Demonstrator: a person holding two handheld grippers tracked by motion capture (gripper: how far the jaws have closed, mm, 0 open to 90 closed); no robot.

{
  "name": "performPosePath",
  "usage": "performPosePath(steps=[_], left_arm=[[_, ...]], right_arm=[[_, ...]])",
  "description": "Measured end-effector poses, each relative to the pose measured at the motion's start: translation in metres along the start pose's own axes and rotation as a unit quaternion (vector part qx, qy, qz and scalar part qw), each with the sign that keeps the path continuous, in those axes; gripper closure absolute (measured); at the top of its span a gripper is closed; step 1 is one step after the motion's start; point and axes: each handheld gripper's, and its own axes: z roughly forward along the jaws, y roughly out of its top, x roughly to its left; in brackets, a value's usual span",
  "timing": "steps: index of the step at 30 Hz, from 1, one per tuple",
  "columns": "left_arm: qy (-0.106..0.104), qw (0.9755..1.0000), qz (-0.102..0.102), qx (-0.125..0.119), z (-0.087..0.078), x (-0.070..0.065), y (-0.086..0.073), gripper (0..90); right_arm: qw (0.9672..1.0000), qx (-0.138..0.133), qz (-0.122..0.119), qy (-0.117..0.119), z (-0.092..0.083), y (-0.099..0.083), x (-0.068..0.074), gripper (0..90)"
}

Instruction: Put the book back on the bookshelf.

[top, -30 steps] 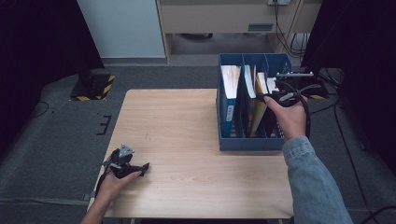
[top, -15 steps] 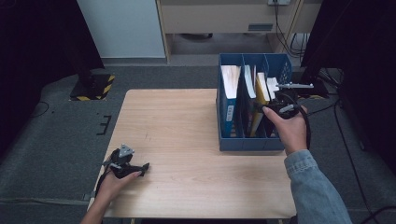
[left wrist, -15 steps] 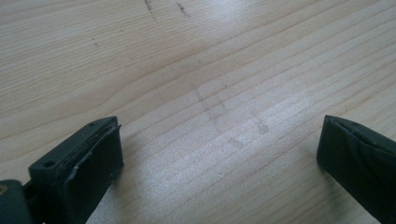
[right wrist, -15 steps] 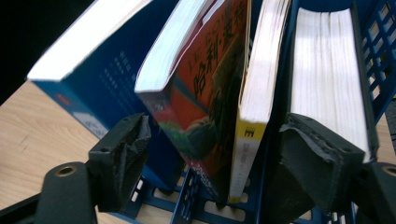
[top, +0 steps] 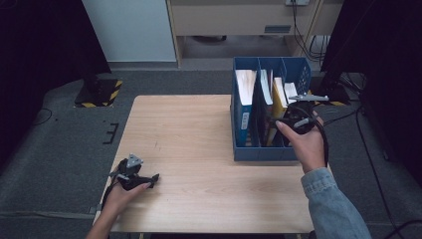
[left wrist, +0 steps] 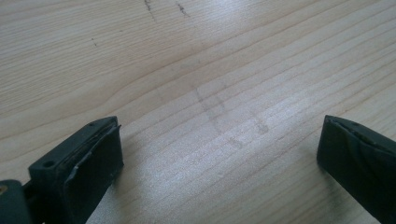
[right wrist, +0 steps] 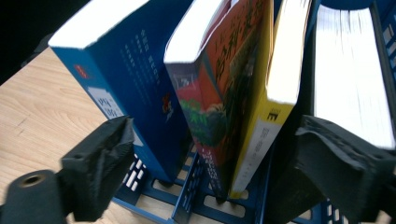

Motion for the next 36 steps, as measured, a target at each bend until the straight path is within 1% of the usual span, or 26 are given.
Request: performPosePath(steps=[4,7,12,17,21,24,26,31,33,35,36], left_arm=[[0.0,1.0,0.0,0.0,0.0,0.0,0.0,0.0],[0.0,1.0,0.0,0.0,0.0,0.0,0.0,0.0],[0.0,1.0,0.0,0.0,0.0,0.0,0.0,0.0],[0.0,1.0,0.0,0.0,0.0,0.0,0.0,0.0],[0.0,1.0,0.0,0.0,0.0,0.0,0.0,0.0],[0.0,1.0,0.0,0.0,0.0,0.0,0.0,0.0],[0.0,1.0,0.0,0.0,0.0,0.0,0.0,0.0],[0.0,1.0,-0.001,0.0,0.0,-0.001,0.0,0.0],[0.0,1.0,0.0,0.0,0.0,-0.001,0.0,0.0],[0.0,1.0,-0.002,-0.001,0.0,-0.001,0.0,0.0],[0.0,1.0,-0.002,-0.001,0.0,-0.001,0.0,0.0]], right_arm=[[1.0,0.0,0.004,0.006,0.0,-0.008,0.002,6.4],[1.0,-0.001,-0.002,0.009,-0.001,-0.013,0.003,5.1],[0.9999,-0.003,-0.006,0.015,-0.001,-0.021,0.003,4.6],[0.9998,-0.003,-0.008,0.015,-0.003,-0.031,0.004,4.7],[0.9998,-0.003,-0.014,0.017,-0.007,-0.041,0.005,5.1],[0.9997,0.0,-0.016,0.021,-0.009,-0.049,0.008,5.4],[0.9995,0.004,-0.021,0.022,-0.01,-0.054,0.009,5.4],[0.9993,0.012,-0.027,0.024,-0.007,-0.068,0.012,5.6],[0.9991,0.016,-0.025,0.03,-0.005,-0.074,0.014,5.7],[0.9989,0.02,-0.032,0.03,-0.004,-0.081,0.016,5.9],[0.9988,0.023,-0.031,0.031,-0.003,-0.084,0.017,5.9]])
